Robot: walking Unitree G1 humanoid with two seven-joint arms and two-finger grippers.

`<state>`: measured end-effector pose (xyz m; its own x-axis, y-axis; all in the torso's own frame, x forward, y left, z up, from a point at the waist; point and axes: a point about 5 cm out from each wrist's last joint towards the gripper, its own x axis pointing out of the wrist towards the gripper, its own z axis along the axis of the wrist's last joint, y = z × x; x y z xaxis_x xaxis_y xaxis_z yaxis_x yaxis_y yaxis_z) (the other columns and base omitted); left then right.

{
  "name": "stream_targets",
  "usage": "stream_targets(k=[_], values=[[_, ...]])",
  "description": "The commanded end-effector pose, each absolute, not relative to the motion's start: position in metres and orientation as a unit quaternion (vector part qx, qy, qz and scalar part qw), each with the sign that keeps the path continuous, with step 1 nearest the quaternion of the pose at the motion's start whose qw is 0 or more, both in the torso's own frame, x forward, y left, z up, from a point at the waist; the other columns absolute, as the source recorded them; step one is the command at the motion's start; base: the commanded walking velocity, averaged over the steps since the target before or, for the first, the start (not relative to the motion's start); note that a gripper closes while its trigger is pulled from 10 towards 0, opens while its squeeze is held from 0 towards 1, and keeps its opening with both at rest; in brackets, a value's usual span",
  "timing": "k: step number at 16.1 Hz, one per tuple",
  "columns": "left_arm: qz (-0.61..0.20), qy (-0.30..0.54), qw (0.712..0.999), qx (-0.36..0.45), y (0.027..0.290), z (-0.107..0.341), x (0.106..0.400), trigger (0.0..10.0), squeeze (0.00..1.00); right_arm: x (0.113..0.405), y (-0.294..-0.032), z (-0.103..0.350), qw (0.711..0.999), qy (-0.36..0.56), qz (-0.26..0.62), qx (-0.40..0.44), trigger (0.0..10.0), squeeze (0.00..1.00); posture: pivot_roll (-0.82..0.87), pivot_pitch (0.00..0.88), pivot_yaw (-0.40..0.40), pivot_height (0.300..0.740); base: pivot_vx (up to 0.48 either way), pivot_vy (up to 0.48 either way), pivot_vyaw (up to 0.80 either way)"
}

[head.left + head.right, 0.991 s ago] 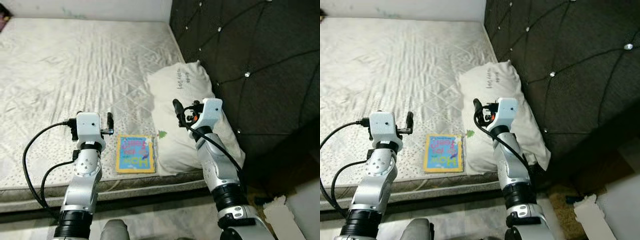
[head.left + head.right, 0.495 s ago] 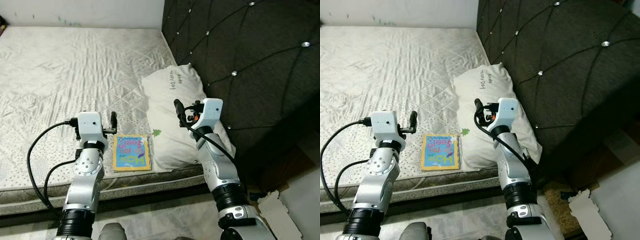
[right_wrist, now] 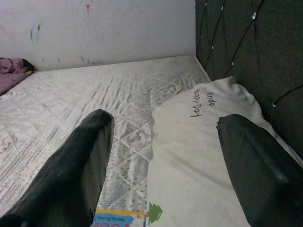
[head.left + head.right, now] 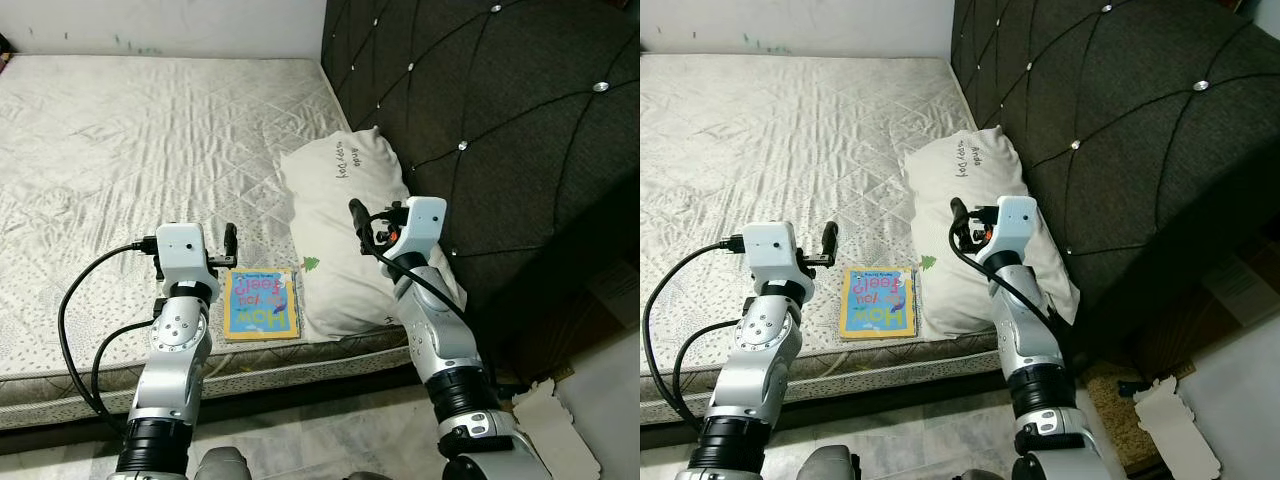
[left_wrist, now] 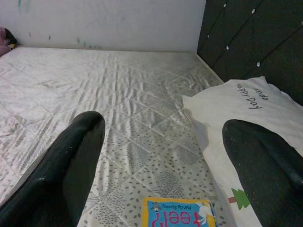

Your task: Clean up the room

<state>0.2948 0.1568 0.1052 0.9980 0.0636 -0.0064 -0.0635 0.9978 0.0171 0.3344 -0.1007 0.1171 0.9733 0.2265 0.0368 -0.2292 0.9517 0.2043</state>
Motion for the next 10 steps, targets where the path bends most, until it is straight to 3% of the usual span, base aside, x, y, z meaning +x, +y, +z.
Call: stream_targets(k=[1, 10], values=[[0.028, -0.001, 1.0, 0.004, 0.1543, 0.1101, 0.2969, 10.0, 0.0, 0.336, -0.102, 0.1214, 0.989, -0.011, 0.111, 0.1, 10.0, 0.0, 0.12, 0.0, -0.087, 0.74, 0.0, 0.3, 0.0], [0.039, 0.005, 0.999, -0.02, 0.1543, 0.1093, 0.2985, 10.0, 0.0, 0.3359, -0.0967, 0.1205, 0.987, -0.006, 0.135, 0.083, 10.0, 0.0, 0.11, 0.0, -0.089, 0.74, 0.0, 0.48, 0.0]])
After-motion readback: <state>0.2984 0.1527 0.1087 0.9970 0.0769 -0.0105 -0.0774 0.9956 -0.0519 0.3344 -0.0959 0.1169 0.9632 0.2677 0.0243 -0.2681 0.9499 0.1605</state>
